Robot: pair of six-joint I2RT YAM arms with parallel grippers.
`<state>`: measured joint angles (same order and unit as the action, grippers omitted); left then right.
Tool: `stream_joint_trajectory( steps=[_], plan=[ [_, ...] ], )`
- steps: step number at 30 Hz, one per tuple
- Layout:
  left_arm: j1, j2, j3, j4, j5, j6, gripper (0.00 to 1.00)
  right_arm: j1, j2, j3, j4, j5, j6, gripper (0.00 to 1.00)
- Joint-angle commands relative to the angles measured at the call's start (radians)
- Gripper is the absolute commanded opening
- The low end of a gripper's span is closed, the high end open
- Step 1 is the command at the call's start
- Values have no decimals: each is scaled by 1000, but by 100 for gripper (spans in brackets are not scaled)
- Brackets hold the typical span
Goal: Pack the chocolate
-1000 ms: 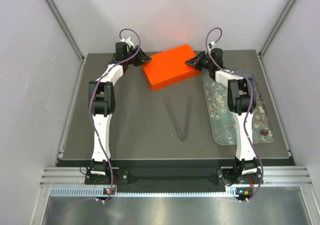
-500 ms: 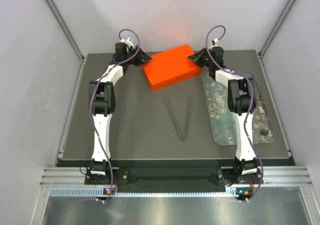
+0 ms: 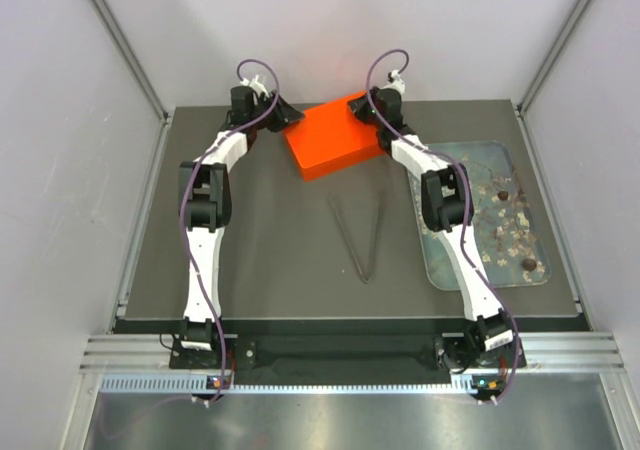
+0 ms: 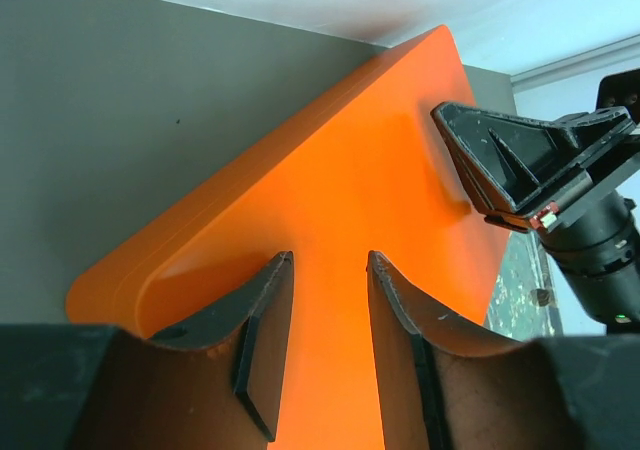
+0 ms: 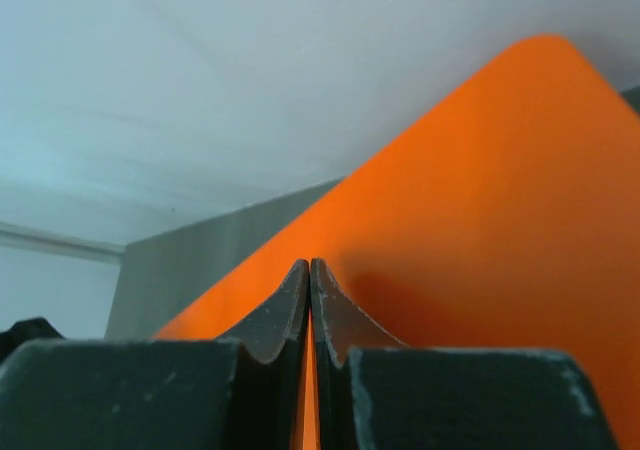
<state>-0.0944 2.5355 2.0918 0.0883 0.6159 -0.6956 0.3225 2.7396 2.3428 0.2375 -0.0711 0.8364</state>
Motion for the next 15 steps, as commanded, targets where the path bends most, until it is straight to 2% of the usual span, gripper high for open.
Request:
stream_joint_trajectory(
  steps=[1,5,9,15],
  plan=[
    [2,54,-26,-116,-82,67,42,-20,26,6,-156,82,22,0],
    [7,69,14,-131,-79,62,42,-36,-4,-36,-127,76,21,0],
    [9,57,51,-118,-61,22,41,-52,-41,-40,-86,-2,24,1],
    [7,-92,37,-125,-22,-4,43,-60,-239,-161,54,-107,-66,12]
  ],
)
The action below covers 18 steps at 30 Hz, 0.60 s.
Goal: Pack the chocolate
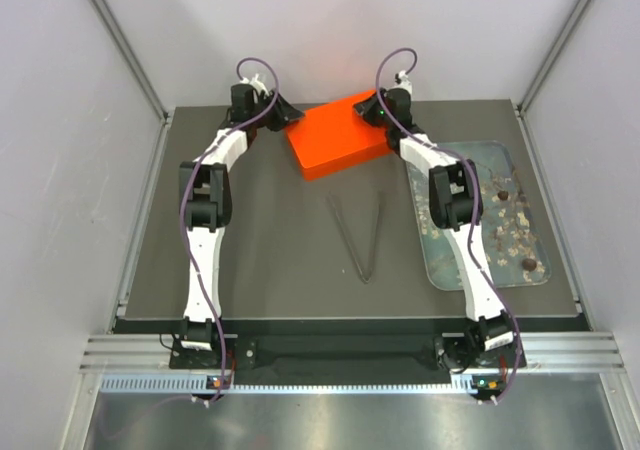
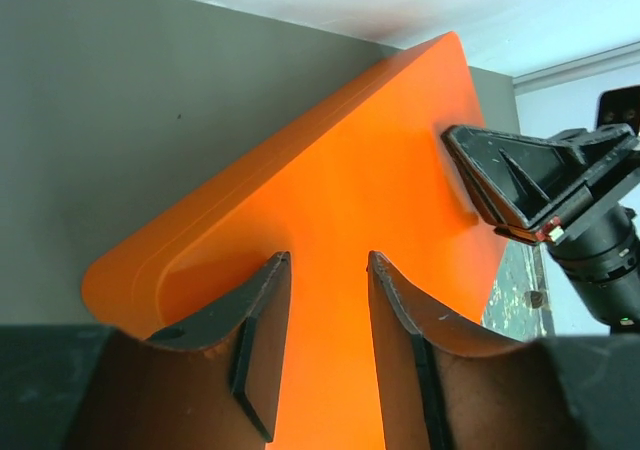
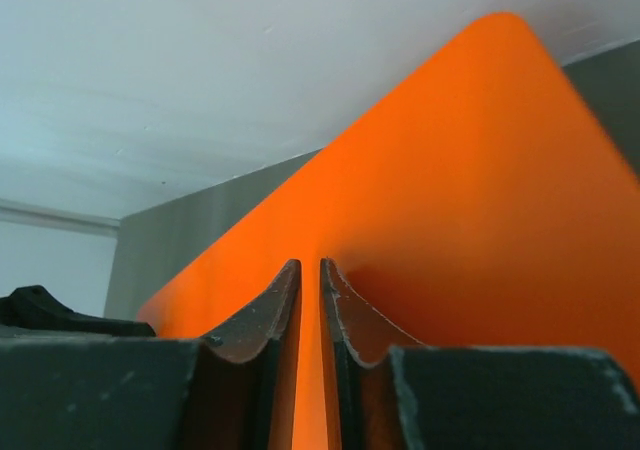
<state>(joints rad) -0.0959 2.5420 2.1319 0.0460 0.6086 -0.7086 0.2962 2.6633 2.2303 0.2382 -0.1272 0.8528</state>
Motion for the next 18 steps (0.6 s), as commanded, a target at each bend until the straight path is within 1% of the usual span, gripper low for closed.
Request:
stream_joint_trajectory(
  steps=[1,2,3,4,5,7,8,9,10,11,12,13,14,15,16,17,18],
  plan=[
    [10,-118,-1,-95,-15,12,43,-34,-187,-46,38,-60,-116,13],
    [15,-155,-1,-109,-12,14,43,-31,-207,-37,14,-72,-148,18],
    [15,-176,0,-124,-12,20,43,-32,-238,-20,-23,-86,-199,20],
    [15,-196,-3,-164,-16,40,43,-35,-261,-29,-25,-101,-213,21],
    [15,-238,-4,-187,-18,49,43,-37,-290,-47,-17,-133,-222,26],
    [12,-288,-42,-219,-10,66,43,-37,-391,-130,-7,-155,-245,31],
    [10,-348,-64,-225,-4,72,43,-35,-432,-162,-14,-158,-251,40],
    [7,-380,-114,-235,-6,93,43,-28,-510,-219,-28,-157,-265,47],
    [-1,-416,-144,-260,-10,109,44,-25,-552,-248,-72,-150,-276,56],
    [-7,-489,-171,-277,-27,129,45,-11,-598,-279,-100,-128,-303,85],
    [-11,-526,-225,-296,-35,165,46,-6,-688,-344,-128,-111,-319,99],
    [-16,-564,-256,-308,-41,179,46,0,-735,-377,-169,-92,-331,100],
    [-30,-638,-291,-322,-38,188,49,4,-782,-408,-234,-62,-343,100],
    [-36,-675,-358,-328,-24,207,52,9,-872,-472,-307,-46,-353,100],
    [-48,-710,-389,-333,-20,215,62,9,-914,-503,-348,-35,-353,100],
    [-56,-780,-424,-339,-20,221,85,9,-956,-538,-417,-23,-360,100],
    [-64,-816,-490,-339,-20,234,98,9,-1038,-610,-447,-9,-363,100]
  ],
)
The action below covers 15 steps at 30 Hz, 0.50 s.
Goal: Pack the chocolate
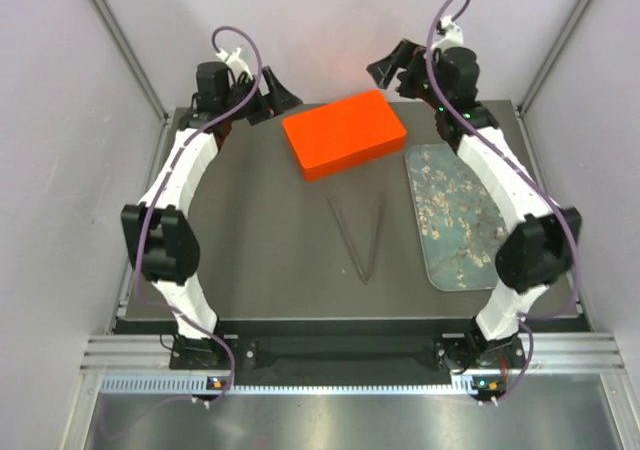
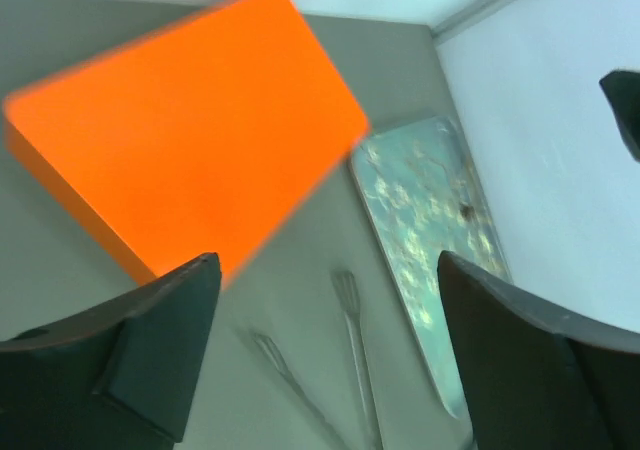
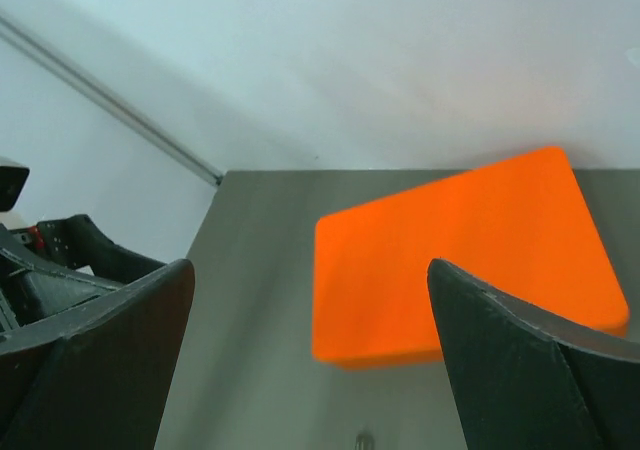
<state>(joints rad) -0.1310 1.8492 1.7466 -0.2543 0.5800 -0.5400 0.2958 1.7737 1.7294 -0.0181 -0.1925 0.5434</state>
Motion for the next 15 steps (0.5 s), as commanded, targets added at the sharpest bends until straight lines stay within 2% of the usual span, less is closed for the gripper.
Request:
stream_joint_trajectory(
  steps=[1,5,8,12,15],
  plan=[
    [-41,-192,-137,-39,11,74,99,9,-193,-147,-210,82,-54,100],
    [-68,-358,-289,-40,26,101,99,17,-426,-362,-267,103,-56,100],
    [-91,-479,-434,-23,23,97,99,51,-662,-570,-273,146,-78,100],
    [-108,-622,-605,47,47,54,99,63,-827,-691,-368,165,-69,100],
    [-116,-735,-717,75,54,58,99,65,-928,-778,-372,150,-68,100]
  ],
)
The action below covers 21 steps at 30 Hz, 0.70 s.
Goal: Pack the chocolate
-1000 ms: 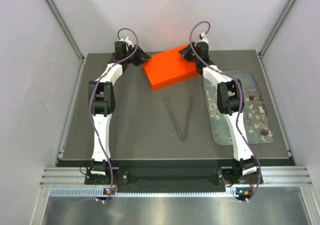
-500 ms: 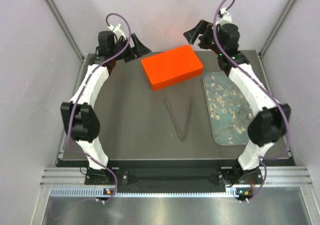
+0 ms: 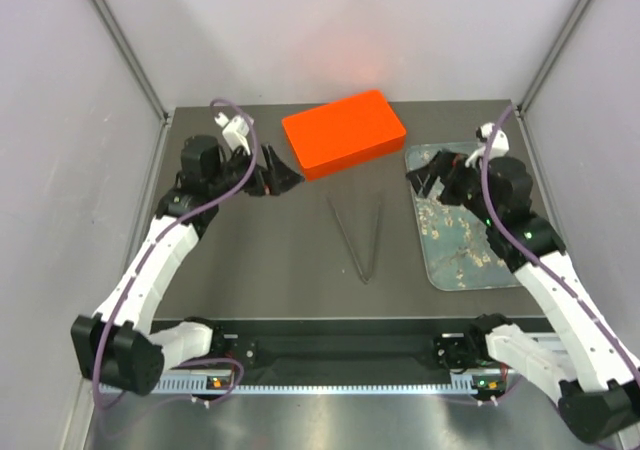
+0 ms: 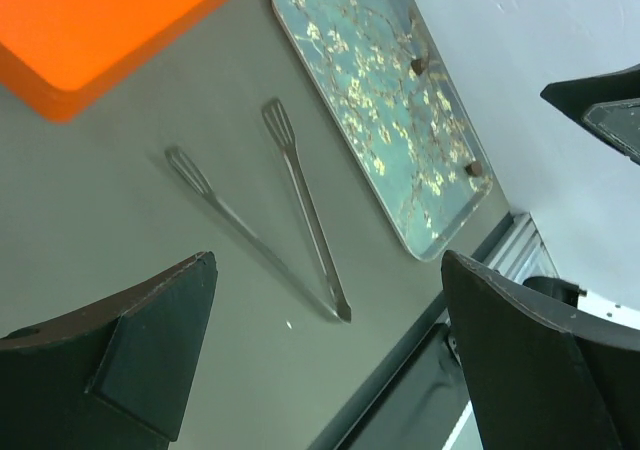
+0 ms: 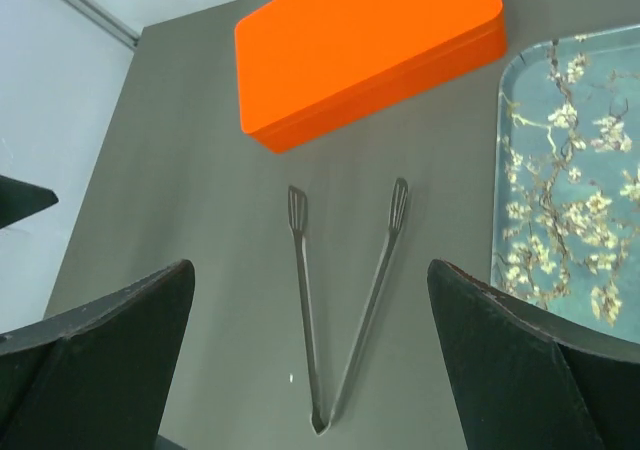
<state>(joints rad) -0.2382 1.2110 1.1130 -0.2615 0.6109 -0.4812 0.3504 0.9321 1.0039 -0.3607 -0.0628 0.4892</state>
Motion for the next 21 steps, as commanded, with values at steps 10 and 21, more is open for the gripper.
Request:
stream_joint_trajectory(
  steps=[10,21],
  plan=[
    [-9,-353,-283,67,-45,30,99,10,-326,-197,-81,23,-63,100],
    [-9,-473,-323,16,-105,44,99,9,-335,-211,-66,15,-77,100]
  ],
)
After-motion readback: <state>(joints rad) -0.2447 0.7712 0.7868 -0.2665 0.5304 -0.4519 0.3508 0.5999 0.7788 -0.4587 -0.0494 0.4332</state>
